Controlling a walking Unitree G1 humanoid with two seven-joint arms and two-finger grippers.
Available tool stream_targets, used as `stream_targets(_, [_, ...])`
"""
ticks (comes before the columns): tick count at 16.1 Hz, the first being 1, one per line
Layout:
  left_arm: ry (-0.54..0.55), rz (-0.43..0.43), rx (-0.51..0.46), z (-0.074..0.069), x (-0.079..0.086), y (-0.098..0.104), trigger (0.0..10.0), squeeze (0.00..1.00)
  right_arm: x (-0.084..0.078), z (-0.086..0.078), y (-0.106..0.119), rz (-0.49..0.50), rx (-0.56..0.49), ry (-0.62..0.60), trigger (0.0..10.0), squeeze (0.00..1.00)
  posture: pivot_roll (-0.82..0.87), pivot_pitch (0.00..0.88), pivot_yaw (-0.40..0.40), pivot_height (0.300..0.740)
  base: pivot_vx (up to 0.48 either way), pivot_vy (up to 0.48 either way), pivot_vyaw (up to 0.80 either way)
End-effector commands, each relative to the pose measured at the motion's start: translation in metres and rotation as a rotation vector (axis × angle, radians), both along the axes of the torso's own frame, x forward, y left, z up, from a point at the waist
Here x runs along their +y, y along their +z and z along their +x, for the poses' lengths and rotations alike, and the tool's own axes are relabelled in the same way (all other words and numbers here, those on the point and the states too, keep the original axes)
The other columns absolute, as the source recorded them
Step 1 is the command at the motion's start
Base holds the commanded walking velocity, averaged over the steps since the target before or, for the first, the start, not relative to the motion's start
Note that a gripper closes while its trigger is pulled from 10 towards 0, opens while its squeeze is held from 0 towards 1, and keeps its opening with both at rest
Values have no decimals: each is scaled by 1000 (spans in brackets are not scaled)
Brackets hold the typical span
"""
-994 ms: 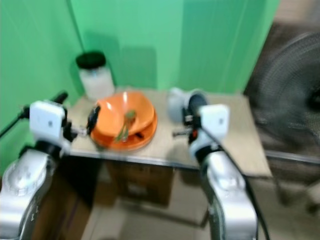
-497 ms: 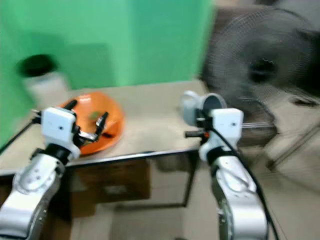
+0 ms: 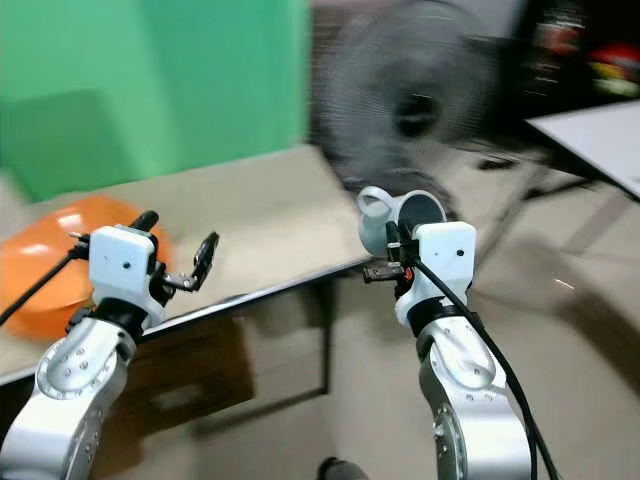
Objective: Setting the table
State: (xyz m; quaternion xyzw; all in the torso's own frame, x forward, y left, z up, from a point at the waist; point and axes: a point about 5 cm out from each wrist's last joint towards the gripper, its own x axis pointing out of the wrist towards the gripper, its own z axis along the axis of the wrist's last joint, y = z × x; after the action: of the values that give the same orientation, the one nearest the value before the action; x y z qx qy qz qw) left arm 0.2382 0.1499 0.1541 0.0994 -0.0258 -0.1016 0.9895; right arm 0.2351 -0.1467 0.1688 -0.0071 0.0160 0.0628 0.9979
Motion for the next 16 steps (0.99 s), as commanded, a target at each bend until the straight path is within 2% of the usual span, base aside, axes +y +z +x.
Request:
stream_targets(1, [20,10,-2,0,2,-1,10000,0,2,3,1,-19,4,7,10000,0,18,0,-4,740,0,0,-788])
stream_targets(3, [43,-4,-2,1,4,-2,10000,0,1,4,-1,-46,13,10,10000,0,14,0,-5,740,0,0,-781])
stream_targets(5, [11,7,16,1,1,-4,10000,0,2,6,-1,-94,20,39,10000,0,10,0,-4,740,0,0,-788])
stream_targets(16, [33,12,0,5,6,-2,10000,0,3,3,-5,-77,45,36,10000,0,-1,0,14,740,0,0,-787])
